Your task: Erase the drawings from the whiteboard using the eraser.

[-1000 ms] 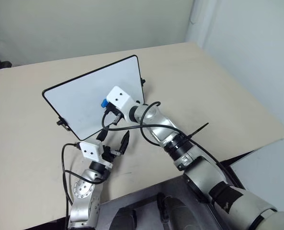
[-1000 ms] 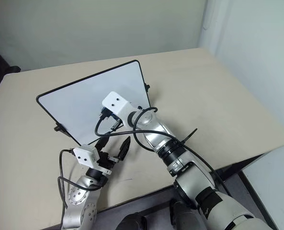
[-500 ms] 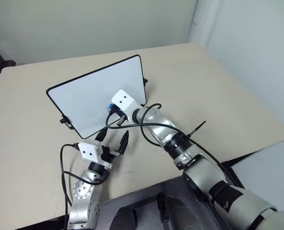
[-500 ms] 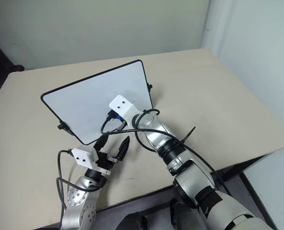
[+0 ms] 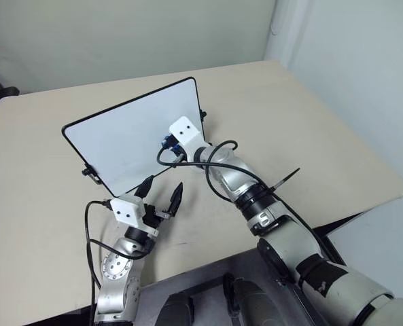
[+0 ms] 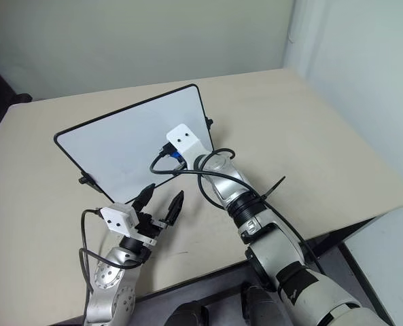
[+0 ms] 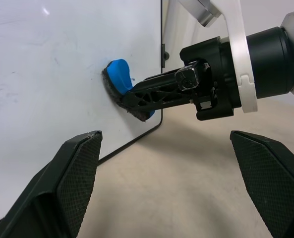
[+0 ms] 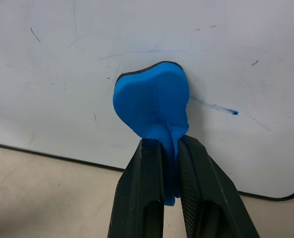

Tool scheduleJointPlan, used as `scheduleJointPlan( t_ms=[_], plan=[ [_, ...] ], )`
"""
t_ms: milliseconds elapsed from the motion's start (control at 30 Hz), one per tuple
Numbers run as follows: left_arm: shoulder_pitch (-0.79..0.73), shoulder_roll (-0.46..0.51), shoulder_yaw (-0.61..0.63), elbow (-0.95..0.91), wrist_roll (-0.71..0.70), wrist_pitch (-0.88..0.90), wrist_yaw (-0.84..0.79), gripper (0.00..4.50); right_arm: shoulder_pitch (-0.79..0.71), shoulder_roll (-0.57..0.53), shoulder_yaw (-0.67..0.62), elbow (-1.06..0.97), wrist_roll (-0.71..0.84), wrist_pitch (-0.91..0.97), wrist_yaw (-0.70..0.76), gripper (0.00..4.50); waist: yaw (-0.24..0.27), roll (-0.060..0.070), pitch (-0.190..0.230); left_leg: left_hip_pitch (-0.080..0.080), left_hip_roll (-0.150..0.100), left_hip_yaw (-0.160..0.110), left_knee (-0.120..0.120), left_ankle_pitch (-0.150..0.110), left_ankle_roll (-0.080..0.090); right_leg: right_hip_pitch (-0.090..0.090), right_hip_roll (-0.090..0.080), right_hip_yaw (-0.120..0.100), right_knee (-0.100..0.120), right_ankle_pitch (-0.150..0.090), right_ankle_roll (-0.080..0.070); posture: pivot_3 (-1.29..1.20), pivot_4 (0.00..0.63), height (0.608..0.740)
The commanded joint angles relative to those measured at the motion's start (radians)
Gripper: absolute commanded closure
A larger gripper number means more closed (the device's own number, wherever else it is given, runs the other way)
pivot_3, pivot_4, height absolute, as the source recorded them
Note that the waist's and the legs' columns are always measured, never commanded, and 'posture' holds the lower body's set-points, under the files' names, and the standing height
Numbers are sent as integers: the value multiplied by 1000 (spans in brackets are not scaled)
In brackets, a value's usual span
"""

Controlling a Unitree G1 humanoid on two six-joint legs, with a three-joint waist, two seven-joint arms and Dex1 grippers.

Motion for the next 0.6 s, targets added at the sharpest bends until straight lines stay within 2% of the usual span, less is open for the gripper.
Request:
scheduleJointPlan(
  t_ms=[33, 300, 600],
  plan=[
    [-9, 5, 8, -6, -7, -9, -9, 0, -49, 4, -40, 8, 2, -12, -50, 4285, 0, 0, 0, 0, 0, 0, 0, 0, 0, 0, 0, 0, 0, 0, 0, 0, 150, 740],
    [-14, 1, 5, 0, -2, -10, -10, 0, -110, -14, -119, 148, 7, -26, -171, 4285, 4, 0, 0, 0, 0, 0, 1, 2, 3, 2, 0, 0, 0, 1, -1, 0, 150, 740],
    [-12, -4, 1, -3, -4, -8, -12, 0, -97, 17, -109, 148, -2, -20, -168, 4285, -1, 0, 0, 1, 0, 0, 0, 1, 1, 1, 0, 0, 0, 1, -1, 0, 150, 740]
  ],
)
